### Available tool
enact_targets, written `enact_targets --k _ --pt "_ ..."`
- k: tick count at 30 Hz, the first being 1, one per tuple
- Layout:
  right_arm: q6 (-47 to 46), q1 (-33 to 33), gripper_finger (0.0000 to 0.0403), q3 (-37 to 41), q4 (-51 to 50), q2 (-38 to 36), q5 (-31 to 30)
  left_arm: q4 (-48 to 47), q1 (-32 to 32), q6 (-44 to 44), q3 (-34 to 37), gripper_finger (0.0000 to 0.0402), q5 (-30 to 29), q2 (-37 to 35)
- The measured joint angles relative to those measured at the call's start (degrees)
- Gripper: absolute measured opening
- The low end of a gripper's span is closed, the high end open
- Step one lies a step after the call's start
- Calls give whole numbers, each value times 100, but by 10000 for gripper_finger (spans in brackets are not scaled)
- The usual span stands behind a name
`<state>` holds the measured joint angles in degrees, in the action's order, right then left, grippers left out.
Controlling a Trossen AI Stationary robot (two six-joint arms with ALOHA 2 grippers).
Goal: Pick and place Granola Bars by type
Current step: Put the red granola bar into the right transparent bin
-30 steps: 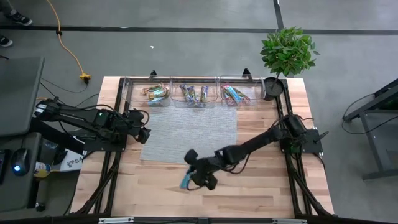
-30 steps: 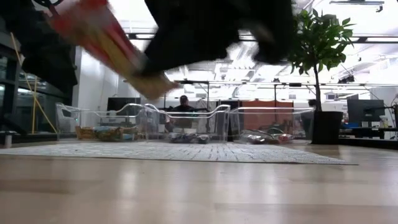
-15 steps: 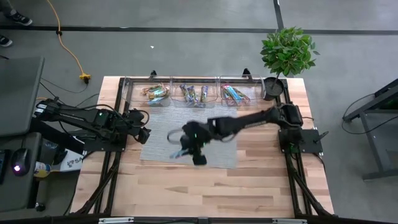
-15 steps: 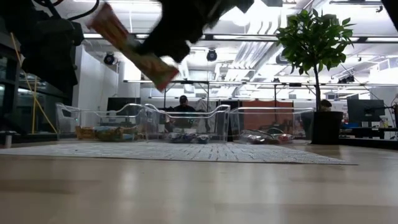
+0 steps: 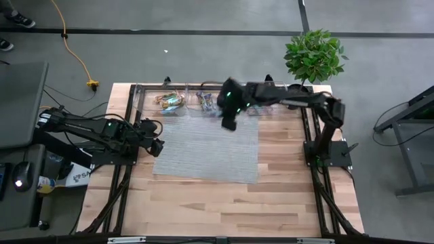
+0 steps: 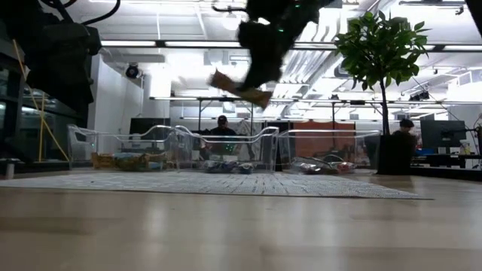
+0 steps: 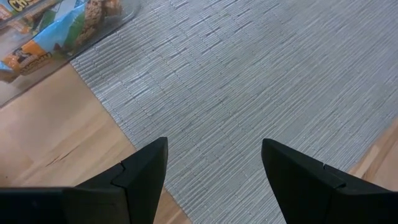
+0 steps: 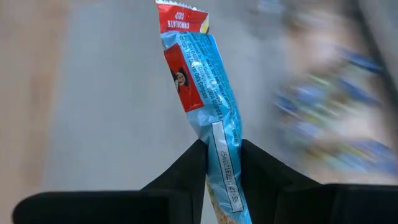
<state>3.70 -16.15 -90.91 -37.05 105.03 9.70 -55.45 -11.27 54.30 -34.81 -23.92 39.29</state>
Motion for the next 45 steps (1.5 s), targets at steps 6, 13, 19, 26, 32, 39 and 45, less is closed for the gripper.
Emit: enact_targets --k 6,13,19,26,32,39,45 --pt "-45 -901 77 0 -1016 -611 -1143 0 0 -21 0 256 -49 0" --pt "-587 -1828 77 41 -1706 -677 -1835 -2 0 -49 0 256 -237 0" --pt "-1205 -2353 77 876 -1755 -660 -1631 -4 0 -152 0 256 -281 -2" --pt "-1512 -2569 77 1879 -1296 -679 -1516 23 0 -155 67 256 -623 -30" --pt "-1678 -2595 77 2173 -1065 -684 -1317 1225 0 -281 1222 256 -284 -688" --pt "-1740 -2535 77 2170 -939 -794 -1145 2924 -2 -480 2458 256 245 -2139" --pt "-1827 -2519 77 2170 -628 -999 -1046 3511 0 -985 2789 256 -10 -2958"
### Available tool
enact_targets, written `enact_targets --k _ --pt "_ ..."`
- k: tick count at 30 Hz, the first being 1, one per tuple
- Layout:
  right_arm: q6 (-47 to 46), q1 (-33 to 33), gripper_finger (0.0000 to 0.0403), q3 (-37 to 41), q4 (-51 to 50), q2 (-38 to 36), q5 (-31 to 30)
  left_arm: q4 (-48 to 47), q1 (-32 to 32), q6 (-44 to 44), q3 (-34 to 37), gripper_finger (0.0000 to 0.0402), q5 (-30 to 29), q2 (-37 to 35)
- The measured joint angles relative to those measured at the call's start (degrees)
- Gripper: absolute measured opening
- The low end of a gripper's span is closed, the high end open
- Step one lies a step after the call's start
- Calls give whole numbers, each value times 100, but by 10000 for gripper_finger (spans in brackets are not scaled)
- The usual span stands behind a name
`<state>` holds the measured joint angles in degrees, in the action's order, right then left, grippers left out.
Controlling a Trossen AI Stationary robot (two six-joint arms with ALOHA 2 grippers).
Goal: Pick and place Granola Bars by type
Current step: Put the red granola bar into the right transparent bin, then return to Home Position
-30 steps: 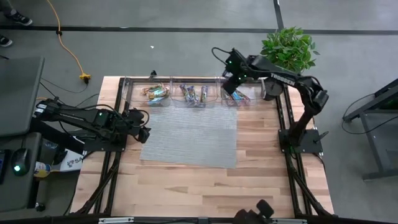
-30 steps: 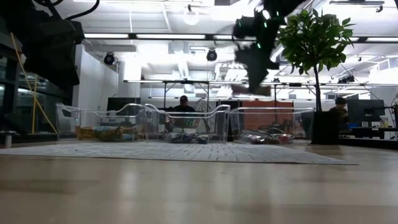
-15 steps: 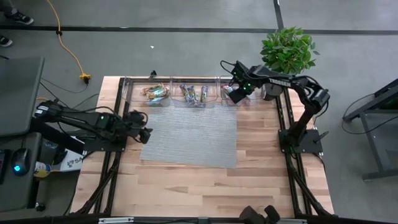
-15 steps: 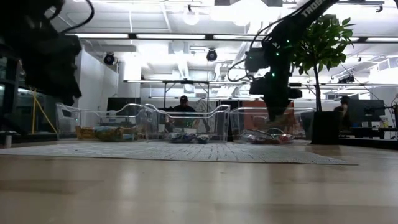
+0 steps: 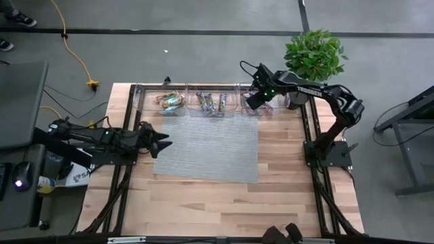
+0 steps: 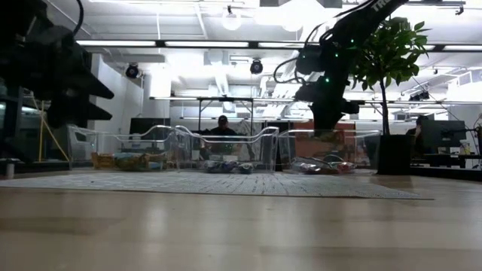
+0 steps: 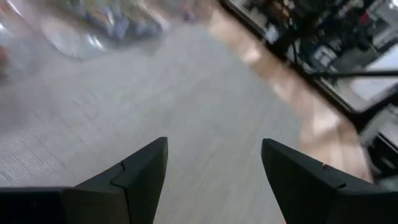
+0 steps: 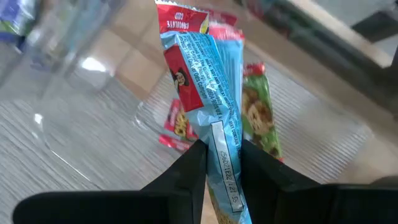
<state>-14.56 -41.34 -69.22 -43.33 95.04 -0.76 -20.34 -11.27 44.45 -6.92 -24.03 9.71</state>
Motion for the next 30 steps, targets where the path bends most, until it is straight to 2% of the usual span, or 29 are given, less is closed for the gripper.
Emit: enact_targets --k 4,9,13,18,22,26,30 --pt "-82 -2 77 -1 195 -61 -2 -42 0 -470 -2 256 -311 -71" --pt "-150 -2 80 -4 210 -67 -63 -48 0 -1759 0 256 -326 5" --pt "11 -2 99 -4 210 -67 8 -48 0 -2585 4 256 -328 20" --pt "59 -2 149 -4 215 -67 301 -48 0 -2665 6 256 -333 21" --pt "120 -2 183 -4 199 -235 824 -55 0 -2665 9 256 -344 18" --pt "-18 76 189 71 581 -864 1171 -60 0 -2588 13 256 -436 18" --pt "-221 364 180 583 1857 -1914 1438 -81 0 -2577 13 256 -700 18"
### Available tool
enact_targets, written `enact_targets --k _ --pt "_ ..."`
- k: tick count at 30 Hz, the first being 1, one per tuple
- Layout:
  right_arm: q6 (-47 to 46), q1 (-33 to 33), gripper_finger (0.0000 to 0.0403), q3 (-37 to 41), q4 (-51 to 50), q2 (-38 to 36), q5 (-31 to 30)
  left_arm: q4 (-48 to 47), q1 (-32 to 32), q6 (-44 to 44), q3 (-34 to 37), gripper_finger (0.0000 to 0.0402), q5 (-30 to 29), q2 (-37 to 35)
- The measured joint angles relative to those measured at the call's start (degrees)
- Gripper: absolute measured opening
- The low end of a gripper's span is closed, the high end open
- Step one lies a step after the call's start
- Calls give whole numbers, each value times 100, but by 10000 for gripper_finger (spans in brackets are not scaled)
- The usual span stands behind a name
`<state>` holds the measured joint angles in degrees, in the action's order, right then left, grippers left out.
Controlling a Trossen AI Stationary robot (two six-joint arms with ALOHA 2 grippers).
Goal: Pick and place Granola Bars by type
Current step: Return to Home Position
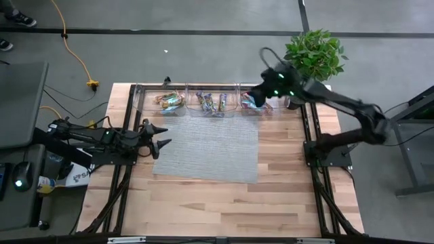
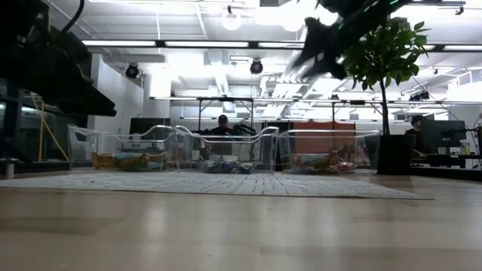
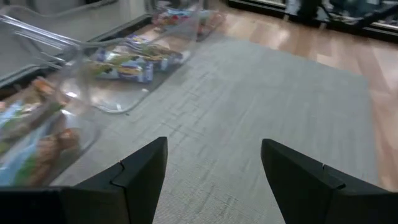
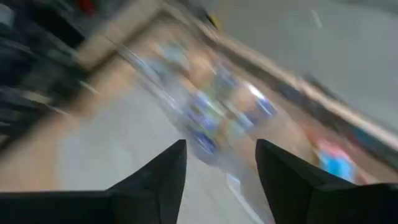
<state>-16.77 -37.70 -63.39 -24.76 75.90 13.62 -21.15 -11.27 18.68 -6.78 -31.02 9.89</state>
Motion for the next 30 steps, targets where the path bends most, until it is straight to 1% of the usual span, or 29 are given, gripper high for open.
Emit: enact_targets --k 2,5,8,12,13,15,17,19,21,22,25,30 --pt "-205 287 167 443 757 -561 11 10 0 2 2 256 -151 0" --pt "-476 839 136 1170 1729 -1317 -3 107 0 0 6 256 -280 0" --pt "-741 1450 91 1928 2600 -2029 -86 214 0 -167 16 256 -281 0" --pt "-805 2263 20 2955 3804 -2859 -474 607 0 -854 51 256 -88 0" --pt "-761 2434 10 3213 4066 -3048 -558 775 0 -926 69 256 -93 0" --pt "-746 2734 10 3710 4689 -3402 -768 1194 0 -935 156 256 -112 -7" --pt "-780 2920 10 4238 5369 -3742 -839 1540 0 -870 277 256 -76 -5" --pt "-843 3028 3 4768 5976 -4083 -865 1768 0 -787 353 256 -65 7" --pt "-926 3070 3 5230 6457 -4433 -1070 1855 0 -793 365 256 -101 33" --pt "-960 3074 2 5417 6641 -4602 -1132 1877 0 -793 369 256 -171 35" --pt "-1004 3059 1 5847 6965 -5094 -1051 1943 0 -791 376 256 -435 28" --pt "-885 3059 0 6281 7374 -5892 -1026 1937 0 -659 376 256 -541 30"
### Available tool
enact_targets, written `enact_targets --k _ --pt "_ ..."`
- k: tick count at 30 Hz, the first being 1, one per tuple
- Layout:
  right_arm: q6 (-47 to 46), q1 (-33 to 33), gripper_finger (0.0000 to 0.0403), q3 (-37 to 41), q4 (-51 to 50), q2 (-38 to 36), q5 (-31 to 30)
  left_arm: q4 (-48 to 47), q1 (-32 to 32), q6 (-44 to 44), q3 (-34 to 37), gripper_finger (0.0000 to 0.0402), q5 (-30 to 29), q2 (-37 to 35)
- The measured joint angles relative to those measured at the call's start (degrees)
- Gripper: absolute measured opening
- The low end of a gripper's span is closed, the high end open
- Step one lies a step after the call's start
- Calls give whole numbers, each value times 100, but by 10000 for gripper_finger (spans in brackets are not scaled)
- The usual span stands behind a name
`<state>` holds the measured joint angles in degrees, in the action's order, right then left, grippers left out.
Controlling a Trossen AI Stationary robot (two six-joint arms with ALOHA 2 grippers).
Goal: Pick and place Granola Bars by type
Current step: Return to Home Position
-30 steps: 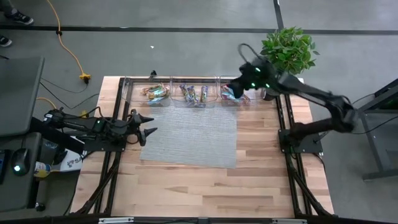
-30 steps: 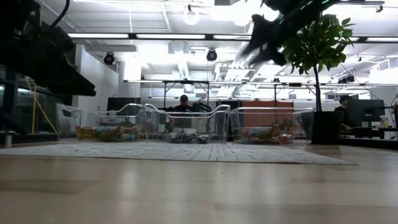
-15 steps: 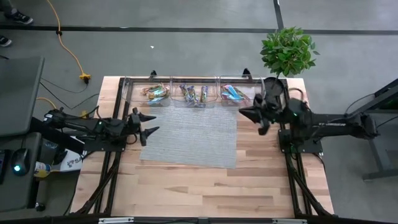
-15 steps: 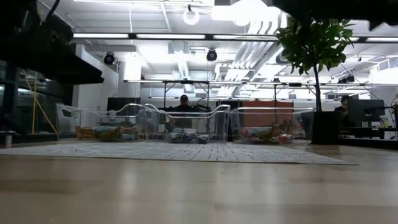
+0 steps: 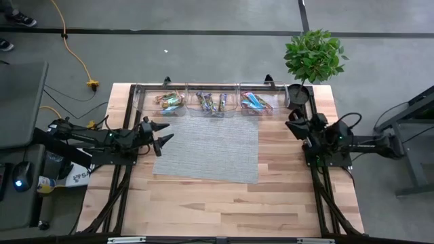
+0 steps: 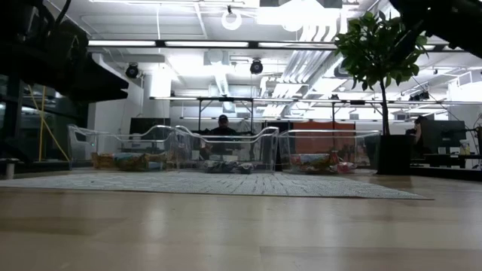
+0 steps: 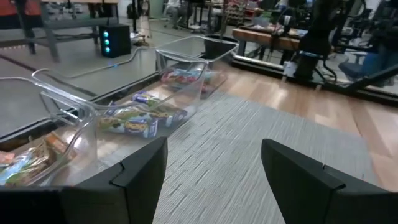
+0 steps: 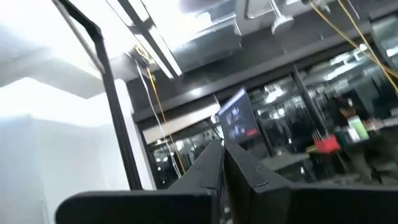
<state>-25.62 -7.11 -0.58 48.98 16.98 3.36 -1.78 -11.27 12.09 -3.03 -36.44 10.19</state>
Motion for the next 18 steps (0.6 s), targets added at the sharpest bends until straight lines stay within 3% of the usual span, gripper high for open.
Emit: enact_targets --k 13,18 --pt "382 0 0 4 -669 -1688 957 448 0 221 0 257 -28 0" --pt "509 0 0 4 -1273 -1629 969 1286 2 -9 140 256 429 -15"
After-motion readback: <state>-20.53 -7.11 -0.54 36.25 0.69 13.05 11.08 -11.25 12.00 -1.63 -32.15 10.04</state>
